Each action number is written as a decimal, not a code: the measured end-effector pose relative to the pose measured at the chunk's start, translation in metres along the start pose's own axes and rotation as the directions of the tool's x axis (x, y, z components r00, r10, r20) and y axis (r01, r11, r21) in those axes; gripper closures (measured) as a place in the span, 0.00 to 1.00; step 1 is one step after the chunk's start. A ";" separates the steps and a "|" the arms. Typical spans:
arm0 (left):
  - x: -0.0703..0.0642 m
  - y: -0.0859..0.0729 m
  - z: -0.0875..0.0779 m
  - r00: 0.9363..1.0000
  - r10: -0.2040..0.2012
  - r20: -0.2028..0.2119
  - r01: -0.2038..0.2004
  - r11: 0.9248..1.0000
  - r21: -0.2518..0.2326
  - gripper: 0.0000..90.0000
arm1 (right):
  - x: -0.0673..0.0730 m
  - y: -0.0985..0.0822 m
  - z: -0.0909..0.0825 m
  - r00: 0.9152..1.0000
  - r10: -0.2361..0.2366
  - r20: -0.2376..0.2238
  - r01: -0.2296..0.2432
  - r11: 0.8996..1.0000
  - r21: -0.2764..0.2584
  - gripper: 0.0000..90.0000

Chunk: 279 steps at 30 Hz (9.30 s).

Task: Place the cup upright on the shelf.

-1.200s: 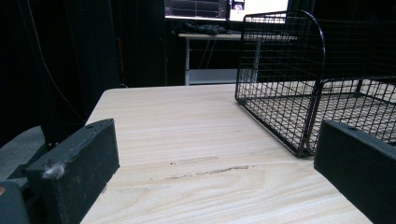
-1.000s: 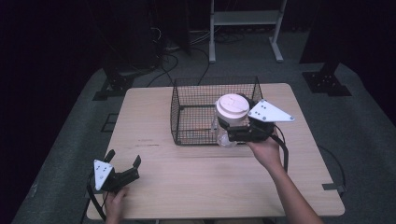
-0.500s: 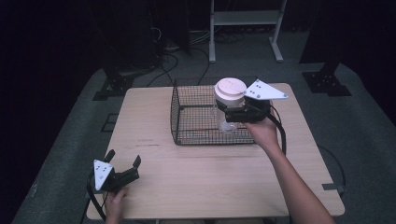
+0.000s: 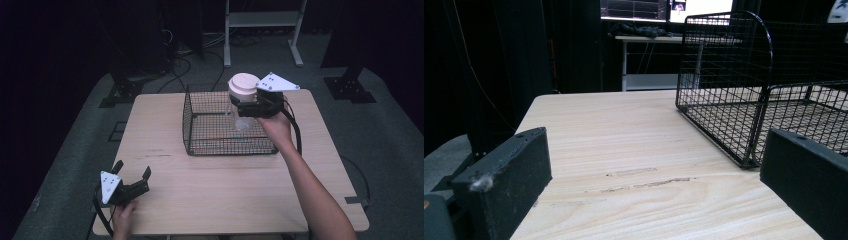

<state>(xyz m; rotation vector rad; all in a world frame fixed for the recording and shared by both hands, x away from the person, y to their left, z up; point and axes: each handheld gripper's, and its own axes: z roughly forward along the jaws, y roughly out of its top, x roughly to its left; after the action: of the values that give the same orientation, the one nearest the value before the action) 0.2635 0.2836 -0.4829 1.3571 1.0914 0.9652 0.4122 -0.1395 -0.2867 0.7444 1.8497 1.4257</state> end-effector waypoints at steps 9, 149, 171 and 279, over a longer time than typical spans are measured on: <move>0.000 0.000 0.000 1.000 0.001 0.003 -0.001 1.000 0.001 0.00 | -0.002 -0.013 0.028 0.999 -0.007 0.038 0.006 1.000 0.023 0.05; 0.000 0.000 0.000 1.000 0.006 0.003 -0.006 1.000 0.002 0.00 | -0.034 -0.043 0.023 0.997 0.073 0.020 -0.074 0.993 0.094 0.03; -0.001 0.000 0.000 1.000 0.008 0.001 -0.008 1.000 0.004 0.00 | -0.043 -0.058 -0.017 0.996 0.086 0.031 -0.089 0.992 0.093 0.03; -0.003 0.000 0.000 0.999 0.032 -0.008 -0.032 0.999 0.016 0.00 | -0.032 -0.194 -0.159 0.983 0.176 0.055 -0.183 0.967 0.180 0.03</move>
<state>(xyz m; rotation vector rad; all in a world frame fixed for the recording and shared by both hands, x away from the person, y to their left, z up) 0.2631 0.2803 -0.4831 1.3879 1.0887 0.9881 0.2984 -0.3030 -0.4425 1.0480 1.9427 1.3509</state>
